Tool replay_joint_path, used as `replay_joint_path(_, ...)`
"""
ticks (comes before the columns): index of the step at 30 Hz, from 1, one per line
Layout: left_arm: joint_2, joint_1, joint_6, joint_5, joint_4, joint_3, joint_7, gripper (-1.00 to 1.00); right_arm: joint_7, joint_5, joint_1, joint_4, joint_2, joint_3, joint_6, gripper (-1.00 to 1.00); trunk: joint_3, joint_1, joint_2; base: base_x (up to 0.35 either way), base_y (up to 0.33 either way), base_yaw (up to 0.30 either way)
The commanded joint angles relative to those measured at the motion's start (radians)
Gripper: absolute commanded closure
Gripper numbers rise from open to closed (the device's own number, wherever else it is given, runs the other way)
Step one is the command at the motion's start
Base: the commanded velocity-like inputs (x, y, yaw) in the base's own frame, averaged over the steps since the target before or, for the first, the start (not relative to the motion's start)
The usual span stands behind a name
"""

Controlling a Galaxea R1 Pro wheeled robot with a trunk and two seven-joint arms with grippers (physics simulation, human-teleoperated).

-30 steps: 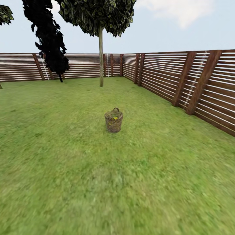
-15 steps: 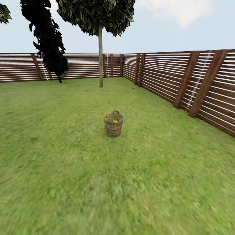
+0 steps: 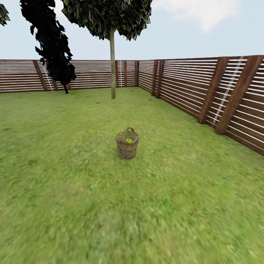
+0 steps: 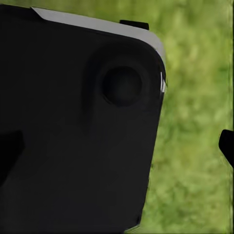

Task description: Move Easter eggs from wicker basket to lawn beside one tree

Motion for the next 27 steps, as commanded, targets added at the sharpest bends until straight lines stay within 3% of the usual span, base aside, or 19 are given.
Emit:
replay_joint_path(1, 0.0, 0.001, 0.002, 0.0, -0.003, 0.006, 0.0, -1.0, 0.0, 0.008, -0.001, 0.003, -0.003, 0.001, -0.003, -1.0, -0.001, 0.001, 0.0, 0.34, 0.0, 0.0)
replay_joint_path(27, 0.0, 0.001, 0.002, 0.0, -0.003, 0.006, 0.0, -1.0, 0.0, 0.008, -0.001, 0.004, -0.002, 0.002, -0.003, -1.0, -0.001, 0.001, 0.0, 0.34, 0.0, 0.0)
